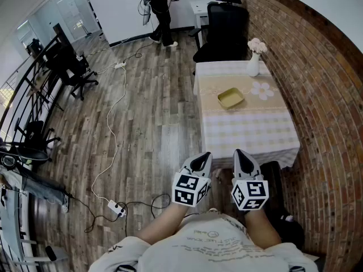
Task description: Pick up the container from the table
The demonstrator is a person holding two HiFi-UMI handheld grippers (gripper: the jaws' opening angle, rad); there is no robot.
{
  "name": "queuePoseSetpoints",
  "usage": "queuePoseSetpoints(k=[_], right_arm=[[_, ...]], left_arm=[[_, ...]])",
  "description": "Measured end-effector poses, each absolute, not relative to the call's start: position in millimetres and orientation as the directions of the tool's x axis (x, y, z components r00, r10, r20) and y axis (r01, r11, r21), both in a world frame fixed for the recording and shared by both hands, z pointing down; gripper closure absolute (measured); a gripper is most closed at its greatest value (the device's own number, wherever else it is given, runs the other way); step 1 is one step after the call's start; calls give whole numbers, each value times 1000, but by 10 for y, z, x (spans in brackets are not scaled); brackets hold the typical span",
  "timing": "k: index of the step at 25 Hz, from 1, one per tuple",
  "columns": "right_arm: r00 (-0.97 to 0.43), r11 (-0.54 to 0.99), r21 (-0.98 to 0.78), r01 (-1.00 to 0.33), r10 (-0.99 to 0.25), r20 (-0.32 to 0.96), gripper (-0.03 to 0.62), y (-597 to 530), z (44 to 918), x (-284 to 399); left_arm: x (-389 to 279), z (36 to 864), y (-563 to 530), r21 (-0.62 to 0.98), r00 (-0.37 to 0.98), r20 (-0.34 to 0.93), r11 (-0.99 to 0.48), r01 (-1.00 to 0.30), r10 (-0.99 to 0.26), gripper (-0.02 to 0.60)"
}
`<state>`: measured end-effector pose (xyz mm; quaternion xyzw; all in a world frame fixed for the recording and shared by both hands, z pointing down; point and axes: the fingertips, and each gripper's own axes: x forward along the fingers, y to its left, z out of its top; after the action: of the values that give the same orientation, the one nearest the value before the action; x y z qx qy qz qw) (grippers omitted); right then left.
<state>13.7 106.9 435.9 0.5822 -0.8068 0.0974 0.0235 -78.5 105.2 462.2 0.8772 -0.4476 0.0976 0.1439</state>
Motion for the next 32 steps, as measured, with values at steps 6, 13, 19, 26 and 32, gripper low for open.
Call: queuePoseSetpoints(k=[6,13,19,26,32], right_arm=[[-335,311,-153,-938,-927,167,593,1067,4366,156],[-350,331,-130,-935,-920,175,592,1043,4418,192],[-350,329,-148,-933,-925,149,592,1039,4377,381],[-354,335,-135,-932,-922,154,592,1051,4425,577],[-330,311,-143,-940,-933,145,592,977,4427,723]], left_arm=[[-747,4579,1044,161,583,303,-562,-811,-754,578],[-638,4615,1000,153,581,309,-563,-812,-753,578],[-436,4625,969,151,585,314,-569,-809,-748,578],[-198,4690,976,161,590,319,-570,-805,-742,578],[-82,4672,852,167,593,308,-572,-803,-744,578]])
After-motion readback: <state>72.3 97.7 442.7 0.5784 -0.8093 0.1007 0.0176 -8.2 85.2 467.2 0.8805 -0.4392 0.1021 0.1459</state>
